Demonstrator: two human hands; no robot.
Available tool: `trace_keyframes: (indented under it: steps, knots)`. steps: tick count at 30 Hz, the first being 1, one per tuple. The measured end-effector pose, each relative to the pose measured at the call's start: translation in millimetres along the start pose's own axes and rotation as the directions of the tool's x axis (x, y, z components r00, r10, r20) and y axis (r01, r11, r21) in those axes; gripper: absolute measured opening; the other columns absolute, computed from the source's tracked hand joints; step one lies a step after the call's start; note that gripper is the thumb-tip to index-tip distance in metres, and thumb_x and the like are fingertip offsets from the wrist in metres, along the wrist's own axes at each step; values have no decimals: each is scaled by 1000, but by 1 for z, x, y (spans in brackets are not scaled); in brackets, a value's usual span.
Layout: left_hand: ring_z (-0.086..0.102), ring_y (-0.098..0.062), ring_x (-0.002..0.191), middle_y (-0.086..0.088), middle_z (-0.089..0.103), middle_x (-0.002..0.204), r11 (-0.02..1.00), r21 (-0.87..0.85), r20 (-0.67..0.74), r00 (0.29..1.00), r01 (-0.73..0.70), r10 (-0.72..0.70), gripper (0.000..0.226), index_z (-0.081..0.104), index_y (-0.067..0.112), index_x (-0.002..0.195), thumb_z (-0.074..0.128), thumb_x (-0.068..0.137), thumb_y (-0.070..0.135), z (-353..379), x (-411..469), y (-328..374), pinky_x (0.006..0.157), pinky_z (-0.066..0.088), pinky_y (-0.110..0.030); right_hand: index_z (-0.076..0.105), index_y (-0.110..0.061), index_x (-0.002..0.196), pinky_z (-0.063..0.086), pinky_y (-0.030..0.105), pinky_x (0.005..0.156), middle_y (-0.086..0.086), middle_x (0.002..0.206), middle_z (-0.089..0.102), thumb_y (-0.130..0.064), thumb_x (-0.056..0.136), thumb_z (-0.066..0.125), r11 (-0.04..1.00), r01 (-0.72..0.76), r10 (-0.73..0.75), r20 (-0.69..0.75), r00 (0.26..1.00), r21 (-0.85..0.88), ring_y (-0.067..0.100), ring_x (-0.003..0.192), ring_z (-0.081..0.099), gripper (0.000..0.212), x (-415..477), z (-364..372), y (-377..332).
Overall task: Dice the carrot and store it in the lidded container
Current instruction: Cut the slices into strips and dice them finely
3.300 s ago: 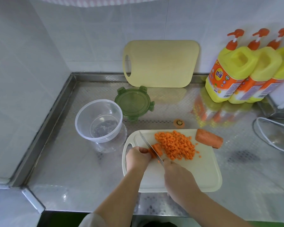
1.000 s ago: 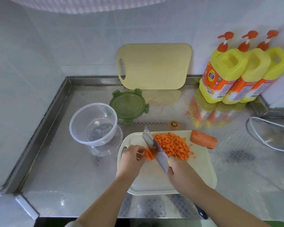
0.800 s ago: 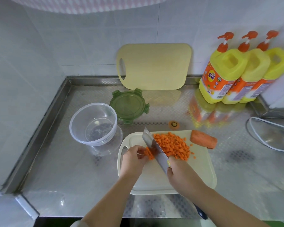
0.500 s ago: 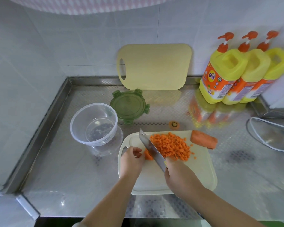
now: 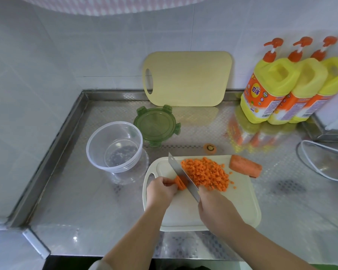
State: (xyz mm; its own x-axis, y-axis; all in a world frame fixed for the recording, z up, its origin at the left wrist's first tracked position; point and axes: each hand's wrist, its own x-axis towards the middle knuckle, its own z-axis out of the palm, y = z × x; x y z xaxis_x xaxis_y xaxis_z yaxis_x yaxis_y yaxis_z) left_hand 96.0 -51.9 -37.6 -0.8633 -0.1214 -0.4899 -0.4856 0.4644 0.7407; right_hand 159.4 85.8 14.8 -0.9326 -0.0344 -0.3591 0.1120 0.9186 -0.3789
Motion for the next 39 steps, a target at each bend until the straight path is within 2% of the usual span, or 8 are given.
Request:
trace_keyframes:
  steps: [4,10,15,19,24,29,35,39]
  knots:
    - [59,-14,72,4,66,76,1000,-16,13,1000,7,-6,10,66,21,77,69,80,12,-1,0,0,56,42,-18,43,-16,122,35,25,57,-3,81,47,-12,97,36,1000,12,-12,12,1000,-17,18,73,50,26,-1,3,-4]
    - [56,-13,68,9,59,68,999,-35,12,1000,-7,7,4,67,16,79,70,81,14,-3,-3,2,55,42,-18,43,-14,121,27,20,47,-8,70,36,-10,97,36,1000,18,-17,16,1000,-26,13,63,43,25,0,9,-7]
    - [54,-15,67,12,49,69,1000,8,12,1000,-26,26,26,58,23,63,70,82,10,-5,-7,7,63,46,-25,41,-16,127,37,26,62,-3,83,47,-12,97,35,999,-7,7,-10,1000,-45,19,75,51,30,1,7,-7]
    - [53,-14,62,10,53,65,1000,-27,24,1000,-6,7,25,60,24,63,68,83,10,-5,-6,5,57,43,-22,37,-16,132,36,27,62,-5,77,43,-11,97,35,998,-6,6,-11,1000,-59,18,72,47,35,1,9,-5]
    - [53,-11,63,8,57,62,999,-44,40,999,17,-15,3,70,17,81,68,83,15,-5,-3,2,53,38,-18,40,-15,128,28,21,49,-7,72,39,-9,97,36,999,-1,0,-11,1000,-34,16,70,47,32,1,13,-6]
    - [53,-13,60,5,60,59,999,-45,51,999,17,-14,21,64,26,64,70,82,16,-4,-1,2,55,41,-21,38,-15,132,32,22,53,-5,77,43,-12,98,35,999,-11,10,-27,1000,-33,16,71,48,34,2,11,-5]
    - [53,-7,58,8,60,62,1000,-23,29,1000,4,-4,12,67,22,73,69,83,17,-3,2,0,46,38,-12,38,-15,131,31,21,49,-4,80,47,-12,98,35,999,-15,15,-20,1000,-39,15,69,49,33,2,12,-8]
    - [56,-9,61,2,67,71,998,-53,26,999,35,-34,5,72,15,86,68,84,16,-2,2,-2,51,41,-16,38,-16,133,31,20,49,-4,84,48,-9,97,36,999,-20,20,-4,1000,-45,15,72,50,36,3,14,-10]
